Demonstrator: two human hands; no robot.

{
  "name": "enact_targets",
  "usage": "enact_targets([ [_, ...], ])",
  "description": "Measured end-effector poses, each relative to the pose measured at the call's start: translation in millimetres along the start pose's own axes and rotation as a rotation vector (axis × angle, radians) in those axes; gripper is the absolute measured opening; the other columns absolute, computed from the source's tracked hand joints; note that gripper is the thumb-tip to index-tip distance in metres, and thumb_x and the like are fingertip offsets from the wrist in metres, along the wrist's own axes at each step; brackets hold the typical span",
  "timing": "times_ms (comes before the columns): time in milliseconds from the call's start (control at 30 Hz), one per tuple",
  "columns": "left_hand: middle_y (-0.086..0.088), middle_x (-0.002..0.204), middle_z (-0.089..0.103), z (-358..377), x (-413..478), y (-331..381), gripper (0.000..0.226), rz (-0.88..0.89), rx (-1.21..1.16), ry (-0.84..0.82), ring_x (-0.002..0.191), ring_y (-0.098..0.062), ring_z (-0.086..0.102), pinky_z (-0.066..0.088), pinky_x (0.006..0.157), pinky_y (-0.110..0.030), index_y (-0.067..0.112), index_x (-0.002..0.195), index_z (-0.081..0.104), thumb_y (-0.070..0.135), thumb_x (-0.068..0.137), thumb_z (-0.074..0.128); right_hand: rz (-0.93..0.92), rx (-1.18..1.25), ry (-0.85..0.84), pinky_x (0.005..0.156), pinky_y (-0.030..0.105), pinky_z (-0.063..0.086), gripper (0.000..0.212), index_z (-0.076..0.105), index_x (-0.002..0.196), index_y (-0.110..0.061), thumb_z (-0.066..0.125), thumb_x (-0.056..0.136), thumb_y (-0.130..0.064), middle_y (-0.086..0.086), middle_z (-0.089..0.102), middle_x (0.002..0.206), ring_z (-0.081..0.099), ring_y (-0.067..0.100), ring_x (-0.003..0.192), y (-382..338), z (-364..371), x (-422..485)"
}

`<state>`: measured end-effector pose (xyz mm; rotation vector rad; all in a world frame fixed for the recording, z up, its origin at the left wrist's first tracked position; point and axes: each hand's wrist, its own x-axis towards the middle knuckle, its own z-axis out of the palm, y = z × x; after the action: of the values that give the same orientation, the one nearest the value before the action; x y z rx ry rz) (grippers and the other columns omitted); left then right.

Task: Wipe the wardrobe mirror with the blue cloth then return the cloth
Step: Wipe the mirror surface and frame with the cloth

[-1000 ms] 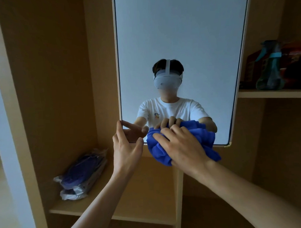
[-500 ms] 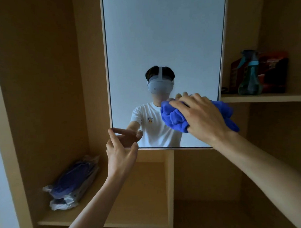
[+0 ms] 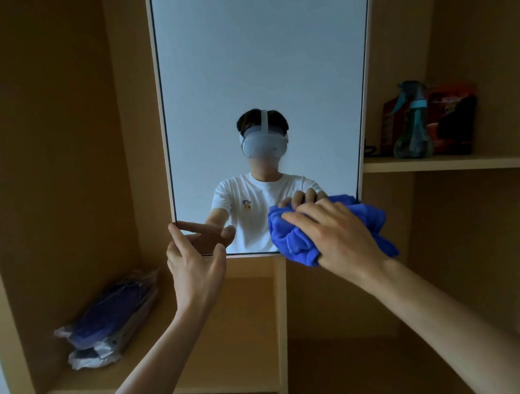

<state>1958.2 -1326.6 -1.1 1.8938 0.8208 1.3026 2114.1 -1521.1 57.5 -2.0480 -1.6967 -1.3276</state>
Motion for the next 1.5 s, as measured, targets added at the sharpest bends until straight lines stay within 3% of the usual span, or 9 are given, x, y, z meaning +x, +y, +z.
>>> enact_targets([
  [233, -0.015, 0.160, 0.021, -5, -1, 1, 0.097, 0.005, 0.007, -0.026, 0.148, -0.031, 0.019, 0.031, 0.115, -0.050, 0.022, 0.161, -0.007, 0.033, 0.094, 0.062, -0.065, 0.085, -0.112, 0.088, 0.042, 0.045, 0.042, 0.053, 0.133, -0.022, 0.051, 0.092, -0.012, -0.002, 0.060, 0.115, 0.052, 0.021, 0.098, -5, 21, -24],
  [467, -0.017, 0.161, 0.019, -9, 1, 0, 0.100, 0.010, 0.026, -0.071, 0.149, -0.033, 0.019, 0.033, 0.115, -0.052, 0.020, 0.161, -0.009, 0.037, 0.094, 0.063, 0.028, -0.030, 0.033, 0.085, 0.048, 0.050, 0.059, 0.057, 0.135, -0.016, 0.067, 0.079, 0.000, 0.007, 0.062, 0.120, 0.056, 0.029, 0.100, 21, -16, -4],
  [600, -0.018, 0.160, 0.020, -9, 2, -1, 0.101, 0.013, 0.039, -0.078, 0.147, -0.034, 0.021, 0.035, 0.113, -0.052, 0.021, 0.161, -0.010, 0.038, 0.094, 0.064, 0.031, -0.079, 0.108, 0.081, 0.049, 0.048, 0.056, 0.059, 0.133, -0.013, 0.058, 0.079, 0.001, 0.009, 0.062, 0.113, 0.055, 0.031, 0.091, 46, -39, 17],
  [833, -0.019, 0.158, 0.023, -5, 0, -3, 0.098, 0.020, 0.014, -0.040, 0.146, -0.035, 0.023, 0.034, 0.114, -0.054, 0.020, 0.162, -0.007, 0.036, 0.095, 0.063, 0.043, -0.036, 0.164, 0.085, 0.049, 0.049, 0.053, 0.060, 0.132, -0.013, 0.069, 0.081, -0.003, 0.008, 0.062, 0.115, 0.057, 0.030, 0.092, 47, -24, 1],
  [1233, -0.015, 0.157, 0.027, -9, -1, -5, 0.088, 0.006, -0.032, -0.030, 0.143, -0.033, 0.032, 0.037, 0.113, -0.052, 0.028, 0.161, 0.000, 0.038, 0.096, 0.059, 0.092, 0.084, 0.017, 0.087, 0.039, 0.050, 0.061, 0.058, 0.135, -0.020, 0.075, 0.078, -0.009, -0.002, 0.061, 0.120, 0.056, 0.021, 0.099, 20, 15, -60],
  [1333, -0.015, 0.156, 0.029, -12, -1, -5, 0.086, 0.001, -0.041, -0.028, 0.142, -0.034, 0.034, 0.037, 0.112, -0.053, 0.029, 0.161, 0.003, 0.038, 0.096, 0.059, 0.083, 0.056, -0.006, 0.081, 0.039, 0.052, 0.063, 0.056, 0.136, -0.017, 0.075, 0.077, -0.007, 0.001, 0.061, 0.119, 0.057, 0.022, 0.095, 20, 11, -57],
  [1500, -0.015, 0.153, 0.032, -16, -4, -6, 0.084, 0.014, -0.052, -0.029, 0.140, -0.033, 0.036, 0.040, 0.110, -0.054, 0.030, 0.160, 0.005, 0.037, 0.096, 0.059, 0.443, 0.146, 0.141, 0.073, 0.031, 0.052, 0.072, 0.048, 0.140, -0.018, 0.078, 0.075, -0.007, 0.003, 0.060, 0.120, 0.058, 0.023, 0.107, 25, -10, -49],
])
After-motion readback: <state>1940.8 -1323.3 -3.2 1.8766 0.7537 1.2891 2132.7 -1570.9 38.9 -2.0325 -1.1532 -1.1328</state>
